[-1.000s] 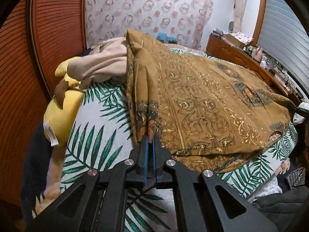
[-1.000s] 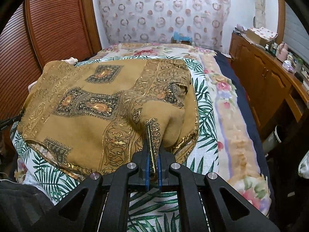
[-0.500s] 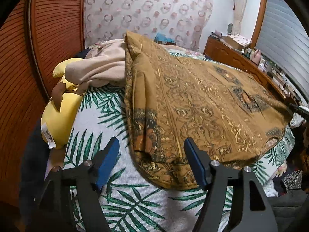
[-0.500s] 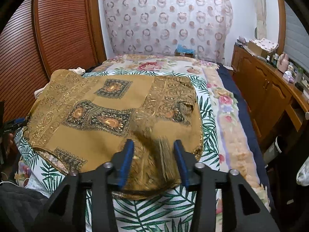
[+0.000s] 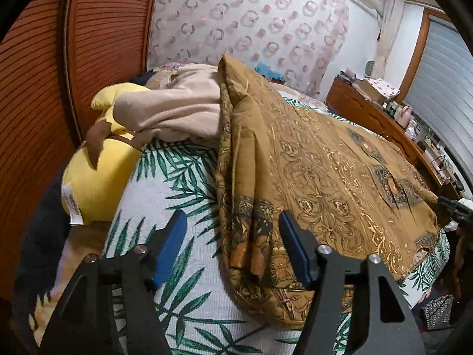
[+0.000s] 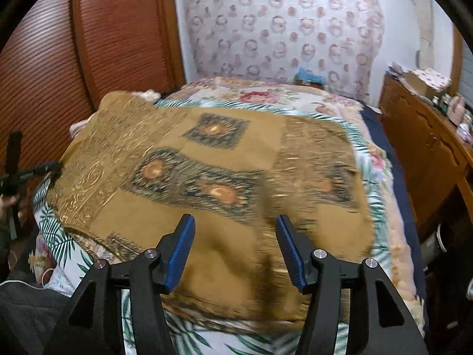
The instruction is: Fold small clothes
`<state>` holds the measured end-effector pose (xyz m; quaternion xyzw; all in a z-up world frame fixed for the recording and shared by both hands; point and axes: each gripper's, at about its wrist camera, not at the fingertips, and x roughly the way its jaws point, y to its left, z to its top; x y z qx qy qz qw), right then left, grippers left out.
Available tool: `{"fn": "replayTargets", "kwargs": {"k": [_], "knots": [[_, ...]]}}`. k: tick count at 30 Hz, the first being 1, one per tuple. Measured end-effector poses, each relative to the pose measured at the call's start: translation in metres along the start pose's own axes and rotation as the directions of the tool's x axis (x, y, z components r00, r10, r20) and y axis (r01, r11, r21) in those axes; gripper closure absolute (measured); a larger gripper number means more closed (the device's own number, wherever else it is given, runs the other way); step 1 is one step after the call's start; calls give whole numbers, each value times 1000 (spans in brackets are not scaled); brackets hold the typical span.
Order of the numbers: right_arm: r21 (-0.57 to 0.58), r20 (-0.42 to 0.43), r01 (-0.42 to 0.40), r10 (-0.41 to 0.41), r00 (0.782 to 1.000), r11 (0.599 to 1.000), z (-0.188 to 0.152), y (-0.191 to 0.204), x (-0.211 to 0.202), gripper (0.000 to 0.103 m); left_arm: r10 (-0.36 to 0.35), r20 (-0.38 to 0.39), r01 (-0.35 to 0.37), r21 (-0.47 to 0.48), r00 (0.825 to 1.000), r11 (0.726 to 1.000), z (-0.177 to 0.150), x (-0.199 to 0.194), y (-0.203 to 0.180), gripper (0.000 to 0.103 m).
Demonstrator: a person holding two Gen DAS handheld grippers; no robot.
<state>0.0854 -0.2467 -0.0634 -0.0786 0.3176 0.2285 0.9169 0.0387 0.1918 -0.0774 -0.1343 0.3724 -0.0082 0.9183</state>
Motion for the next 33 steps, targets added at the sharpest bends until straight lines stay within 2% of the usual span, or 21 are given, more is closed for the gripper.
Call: {"fn": "replayTargets", "kwargs": {"k": [1, 3, 5, 15, 16, 17, 19, 20, 22, 27, 33], "knots": [[-8, -9, -9, 9, 1000, 1000, 0, 5, 7, 44, -9, -6, 9, -4, 1000, 1000, 0, 2, 1, 48], [-31, -26, -17, 16, 1000, 999, 0, 14, 18, 44, -28, -13, 28, -8, 1000, 1000, 0, 5, 1, 52], [-58, -40, -16, 14, 999, 998, 0, 21, 29, 44, -43, -20, 43, -11, 999, 999, -1, 7, 0, 66], [-69, -86, 5, -11, 996, 998, 1, 36, 61, 44, -25, -17, 25, -1, 1000, 1000, 1, 10, -4, 67], [-66, -86, 6, -12, 996, 998, 2, 35, 63, 44, -23, -18, 23, 4, 1000, 1000, 1, 10, -4, 70], [-65, -85, 7, -13, 996, 998, 2, 37, 64, 44, -25, -22, 25, 12, 999, 1000, 2, 11, -5, 82], [-67, -84, 8, -14, 996, 998, 3, 38, 65, 44, -37, -25, 38, 19, 999, 999, 1, 11, -7, 93], [-70, -83, 10, -15, 996, 997, 2, 38, 65, 43, -32, -17, 33, 40, 999, 999, 0, 10, -11, 96], [-81, -83, 15, -22, 996, 997, -1, 43, 63, 42, -26, -8, 27, 60, 1000, 998, 0, 8, -16, 97], [-74, -83, 12, -18, 996, 997, -4, 44, 55, 42, -116, 55, 112, 67, 992, 991, 13, -14, -34, 98], [-22, -64, 8, -9, 998, 1000, -8, 30, 43, 42, -240, 95, 228, 125, 966, 966, 46, -33, -81, 98]]}}
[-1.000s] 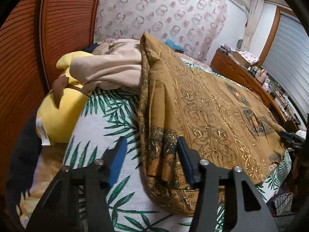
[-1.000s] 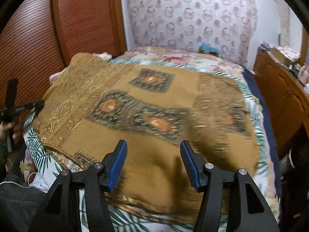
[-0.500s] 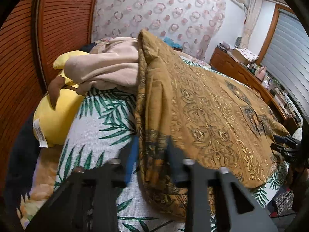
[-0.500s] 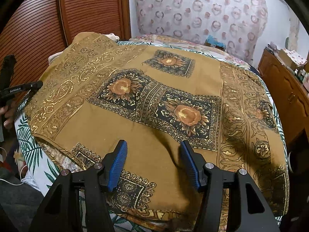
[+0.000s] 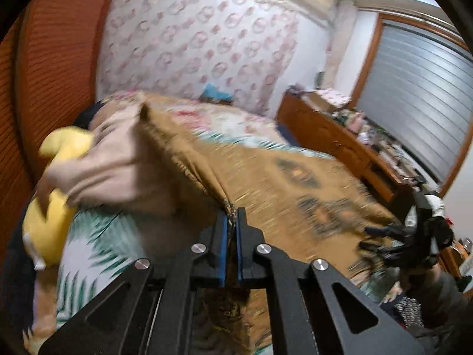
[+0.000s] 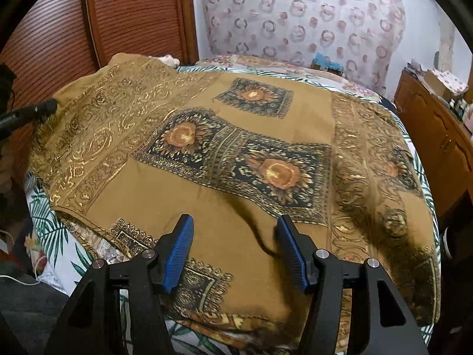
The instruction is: Fold small clothes
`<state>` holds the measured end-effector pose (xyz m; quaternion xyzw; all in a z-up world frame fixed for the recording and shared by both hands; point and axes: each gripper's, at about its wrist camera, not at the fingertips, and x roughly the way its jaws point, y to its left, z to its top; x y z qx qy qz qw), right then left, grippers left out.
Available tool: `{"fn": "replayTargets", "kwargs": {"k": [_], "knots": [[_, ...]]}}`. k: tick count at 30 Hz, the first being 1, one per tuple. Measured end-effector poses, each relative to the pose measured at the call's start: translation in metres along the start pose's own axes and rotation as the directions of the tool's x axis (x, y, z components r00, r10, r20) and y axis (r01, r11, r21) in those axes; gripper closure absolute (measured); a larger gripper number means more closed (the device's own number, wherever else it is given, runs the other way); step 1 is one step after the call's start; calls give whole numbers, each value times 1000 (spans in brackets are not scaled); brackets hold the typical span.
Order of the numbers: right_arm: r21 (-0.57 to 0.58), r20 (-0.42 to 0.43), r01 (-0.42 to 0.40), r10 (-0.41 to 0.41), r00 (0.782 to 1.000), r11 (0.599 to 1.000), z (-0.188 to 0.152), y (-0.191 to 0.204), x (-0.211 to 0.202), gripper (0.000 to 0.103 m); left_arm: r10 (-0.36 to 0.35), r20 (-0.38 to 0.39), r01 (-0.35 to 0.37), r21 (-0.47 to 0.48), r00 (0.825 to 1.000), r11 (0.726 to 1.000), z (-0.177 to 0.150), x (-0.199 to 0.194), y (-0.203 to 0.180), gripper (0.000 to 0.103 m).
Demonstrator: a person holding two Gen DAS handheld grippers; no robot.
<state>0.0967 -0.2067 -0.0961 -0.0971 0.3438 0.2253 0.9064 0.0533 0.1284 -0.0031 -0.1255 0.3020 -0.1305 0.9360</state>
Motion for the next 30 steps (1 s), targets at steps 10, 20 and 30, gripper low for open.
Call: {"fn": "replayTargets", "kwargs": {"k": [10, 20, 30], "knots": [[77, 32, 43, -46, 998, 996, -19, -41, -31, 42, -200, -12, 199, 169, 980, 965, 55, 41, -114, 98], [158, 92, 66, -82, 992, 985, -39, -72, -73, 42, -312, -85, 324, 255, 946, 911, 76, 75, -198, 98], [196, 128, 44, -70, 989, 980, -59, -82, -101, 42, -392, -162, 424, 320, 906, 848, 86, 88, -275, 98]]}}
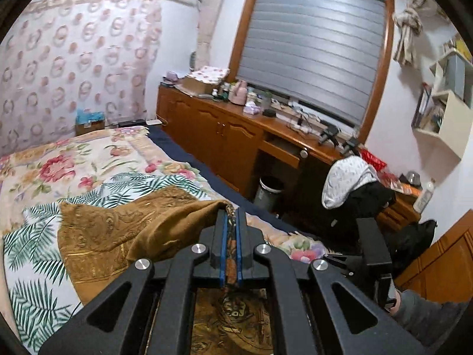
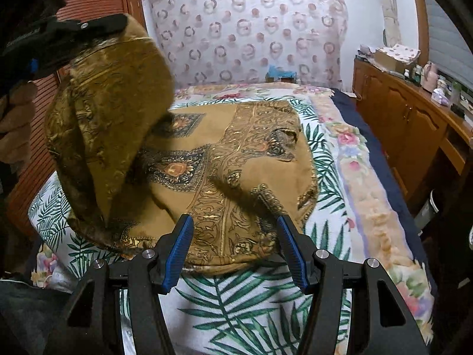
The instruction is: Fold small clothes
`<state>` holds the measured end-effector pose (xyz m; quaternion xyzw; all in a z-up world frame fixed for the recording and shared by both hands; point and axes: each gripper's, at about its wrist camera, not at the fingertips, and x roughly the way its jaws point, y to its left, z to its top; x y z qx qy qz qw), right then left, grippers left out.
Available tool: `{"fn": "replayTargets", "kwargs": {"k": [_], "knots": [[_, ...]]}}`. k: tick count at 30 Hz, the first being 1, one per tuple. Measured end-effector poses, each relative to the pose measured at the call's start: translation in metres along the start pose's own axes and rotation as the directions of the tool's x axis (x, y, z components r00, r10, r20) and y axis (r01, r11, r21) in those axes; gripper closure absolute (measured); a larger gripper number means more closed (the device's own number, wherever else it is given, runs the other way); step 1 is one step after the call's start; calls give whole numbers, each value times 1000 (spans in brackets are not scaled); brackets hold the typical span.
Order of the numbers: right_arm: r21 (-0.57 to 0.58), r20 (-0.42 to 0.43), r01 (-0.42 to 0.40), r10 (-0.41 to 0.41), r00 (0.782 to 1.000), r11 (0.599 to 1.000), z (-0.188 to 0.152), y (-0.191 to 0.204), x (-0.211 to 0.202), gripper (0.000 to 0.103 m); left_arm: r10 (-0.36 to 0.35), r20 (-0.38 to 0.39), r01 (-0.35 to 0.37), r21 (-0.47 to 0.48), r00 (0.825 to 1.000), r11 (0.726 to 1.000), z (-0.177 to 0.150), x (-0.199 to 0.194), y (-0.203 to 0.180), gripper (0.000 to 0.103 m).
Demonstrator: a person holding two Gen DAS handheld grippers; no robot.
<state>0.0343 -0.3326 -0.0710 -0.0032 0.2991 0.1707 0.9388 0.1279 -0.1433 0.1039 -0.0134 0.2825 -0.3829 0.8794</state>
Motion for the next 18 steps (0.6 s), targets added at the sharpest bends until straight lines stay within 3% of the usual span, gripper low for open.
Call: {"fn": "replayTargets", "kwargs": {"k": [10, 13, 15, 16, 18], "knots": [[13, -25, 15, -14, 1000, 1000, -7, -13, 2, 42, 90, -161, -79, 75, 983, 994, -29, 48, -5, 97], [16, -23, 20, -20, 1000, 1000, -4, -17, -3, 42, 84, -175, -76, 50, 981, 996, -33, 43, 1, 81], [15, -19, 23, -23, 1000, 1000, -1, -18, -5, 42, 86, -172, -81, 39, 981, 996, -36, 35, 6, 67], [15, -16, 24, -24, 1000, 1000, 1, -18, -6, 42, 92, -174, -87, 37, 980, 995, -37, 30, 8, 54], [11, -12, 28, -28, 1000, 1000, 4, -17, -7, 42, 112, -165, -106, 43, 980, 993, -42, 18, 12, 50]]}}
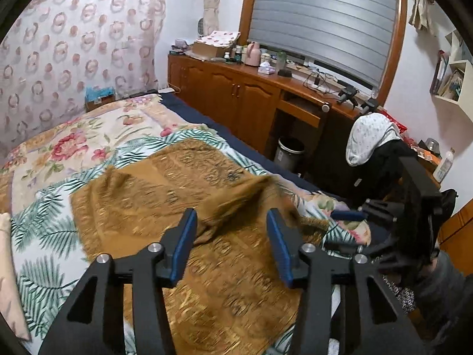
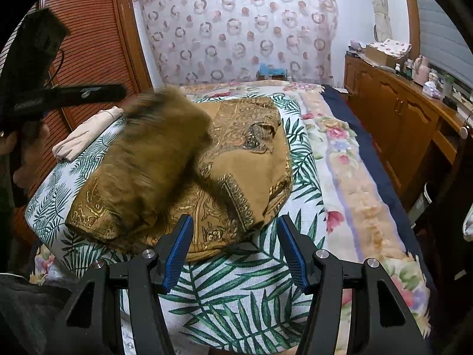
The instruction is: Fold small clothes
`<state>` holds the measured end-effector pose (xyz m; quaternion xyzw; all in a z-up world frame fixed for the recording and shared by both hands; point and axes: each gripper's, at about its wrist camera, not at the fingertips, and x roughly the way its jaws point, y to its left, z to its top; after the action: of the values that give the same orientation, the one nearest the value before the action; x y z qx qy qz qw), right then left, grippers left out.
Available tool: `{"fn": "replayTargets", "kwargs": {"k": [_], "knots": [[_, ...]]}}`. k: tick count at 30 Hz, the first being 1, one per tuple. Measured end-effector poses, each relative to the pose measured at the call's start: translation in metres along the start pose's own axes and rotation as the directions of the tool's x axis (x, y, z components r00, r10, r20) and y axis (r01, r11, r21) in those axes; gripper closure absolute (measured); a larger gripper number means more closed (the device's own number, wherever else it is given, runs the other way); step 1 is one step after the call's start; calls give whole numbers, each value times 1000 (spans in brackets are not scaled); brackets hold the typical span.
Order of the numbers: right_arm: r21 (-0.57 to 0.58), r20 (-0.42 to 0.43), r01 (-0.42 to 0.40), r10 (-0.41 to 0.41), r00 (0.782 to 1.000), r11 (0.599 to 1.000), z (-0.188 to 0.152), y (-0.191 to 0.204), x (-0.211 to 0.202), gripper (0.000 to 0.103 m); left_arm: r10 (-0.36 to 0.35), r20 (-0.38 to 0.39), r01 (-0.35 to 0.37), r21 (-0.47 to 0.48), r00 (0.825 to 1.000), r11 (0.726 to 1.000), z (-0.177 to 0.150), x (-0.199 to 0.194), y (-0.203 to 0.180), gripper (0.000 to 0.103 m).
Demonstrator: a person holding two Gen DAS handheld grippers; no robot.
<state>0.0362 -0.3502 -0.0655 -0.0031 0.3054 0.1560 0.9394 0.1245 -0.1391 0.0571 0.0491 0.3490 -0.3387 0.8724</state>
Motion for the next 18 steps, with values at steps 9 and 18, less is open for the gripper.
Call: {"fn": "replayTargets", "kwargs": {"k": [9, 18], "knots": [[-44, 14, 0, 0, 1000, 999, 16, 18, 9, 42, 138, -35, -141, -94, 990, 986, -52, -16, 60, 24], [-106, 42, -14, 19, 999, 994, 48, 45, 28, 42, 277, -151, -301, -172, 949, 938, -105, -2, 123, 24]]}}
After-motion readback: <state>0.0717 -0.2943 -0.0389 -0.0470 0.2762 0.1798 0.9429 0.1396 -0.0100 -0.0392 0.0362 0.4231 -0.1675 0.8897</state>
